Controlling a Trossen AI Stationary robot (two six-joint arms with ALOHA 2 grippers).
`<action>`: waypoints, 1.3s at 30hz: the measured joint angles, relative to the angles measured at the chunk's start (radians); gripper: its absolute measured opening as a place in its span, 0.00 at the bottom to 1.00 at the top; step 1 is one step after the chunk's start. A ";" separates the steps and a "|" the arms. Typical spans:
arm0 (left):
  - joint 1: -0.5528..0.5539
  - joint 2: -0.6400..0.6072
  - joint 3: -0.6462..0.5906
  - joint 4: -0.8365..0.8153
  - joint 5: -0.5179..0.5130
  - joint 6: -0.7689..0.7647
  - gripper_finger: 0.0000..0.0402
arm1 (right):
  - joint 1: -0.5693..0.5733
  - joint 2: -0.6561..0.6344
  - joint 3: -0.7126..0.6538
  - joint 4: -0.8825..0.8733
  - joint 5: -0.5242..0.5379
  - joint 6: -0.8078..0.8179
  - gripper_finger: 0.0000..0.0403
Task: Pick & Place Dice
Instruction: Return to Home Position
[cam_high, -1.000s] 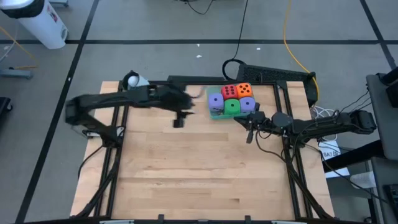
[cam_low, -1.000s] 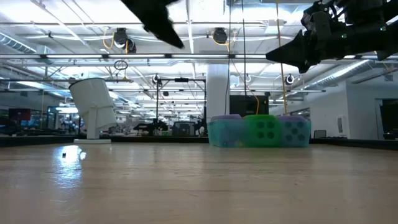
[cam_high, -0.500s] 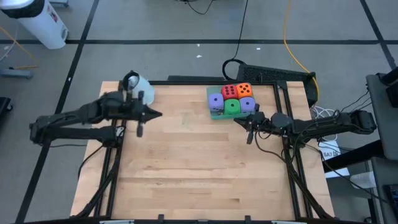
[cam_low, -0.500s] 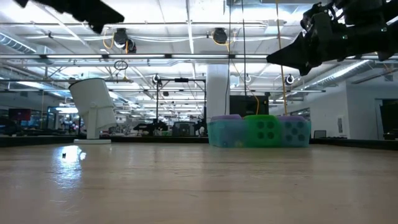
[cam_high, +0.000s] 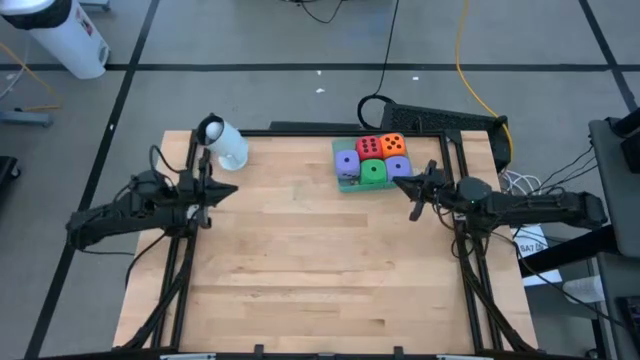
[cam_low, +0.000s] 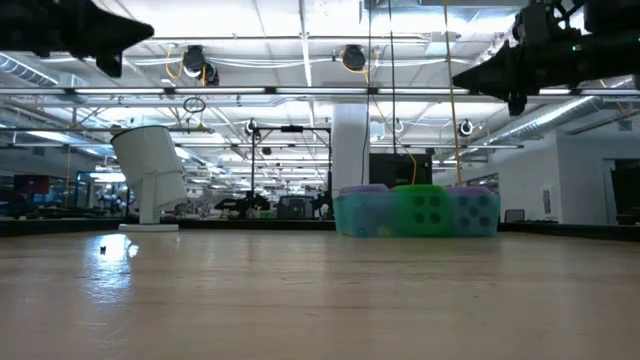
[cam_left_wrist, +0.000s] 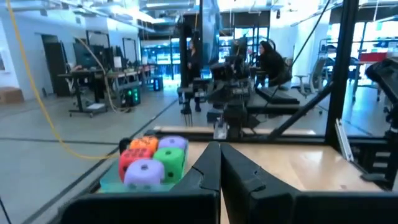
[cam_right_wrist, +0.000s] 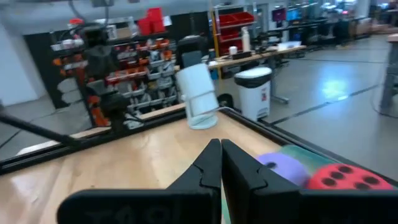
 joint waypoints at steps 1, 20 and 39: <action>0.001 -0.021 -0.024 -0.002 -0.001 -0.004 0.00 | -0.008 -0.018 -0.011 -0.002 0.010 0.008 0.00; 0.003 -0.117 -0.176 -0.048 0.017 -0.019 0.00 | -0.166 -0.204 -0.267 0.035 -0.085 0.181 0.00; 0.004 -0.083 -0.301 0.145 -0.085 -0.021 0.04 | -0.168 -0.198 -0.270 0.090 -0.079 0.053 0.00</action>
